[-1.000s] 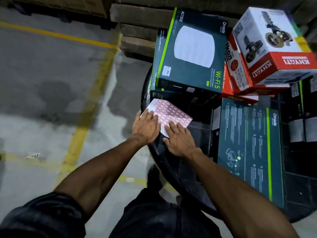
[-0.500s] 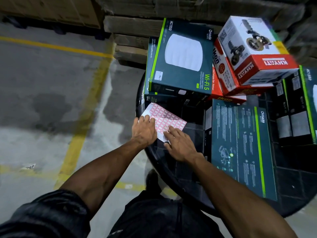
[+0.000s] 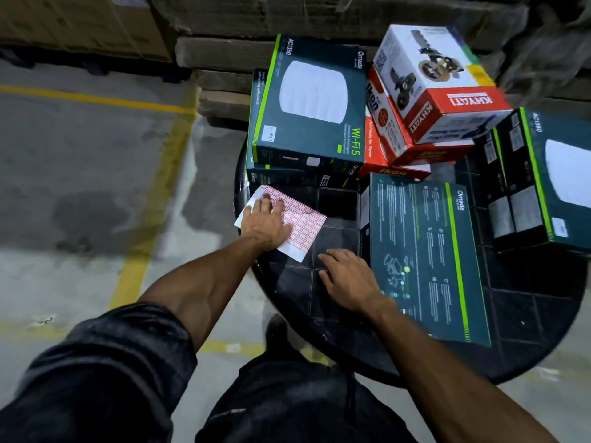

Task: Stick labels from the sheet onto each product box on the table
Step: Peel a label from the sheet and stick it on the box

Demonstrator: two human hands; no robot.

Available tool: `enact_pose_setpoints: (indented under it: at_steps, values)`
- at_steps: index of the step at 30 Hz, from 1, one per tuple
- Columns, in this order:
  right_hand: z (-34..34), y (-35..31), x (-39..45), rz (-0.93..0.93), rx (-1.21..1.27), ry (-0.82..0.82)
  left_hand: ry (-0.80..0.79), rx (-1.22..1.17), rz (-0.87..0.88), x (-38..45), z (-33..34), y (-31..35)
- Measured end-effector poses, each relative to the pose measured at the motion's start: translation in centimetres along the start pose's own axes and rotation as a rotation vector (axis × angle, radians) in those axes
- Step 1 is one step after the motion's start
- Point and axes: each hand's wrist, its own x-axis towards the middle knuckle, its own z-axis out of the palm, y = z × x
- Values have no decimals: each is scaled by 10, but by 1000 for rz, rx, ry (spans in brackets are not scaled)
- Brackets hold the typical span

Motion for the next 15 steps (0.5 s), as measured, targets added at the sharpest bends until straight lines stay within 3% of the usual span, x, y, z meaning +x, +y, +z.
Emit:
enact_pose_setpoints:
  at_steps: [15]
  values:
    - [11,0,8,-13,9,-60,-19,7,85,10,-1,1]
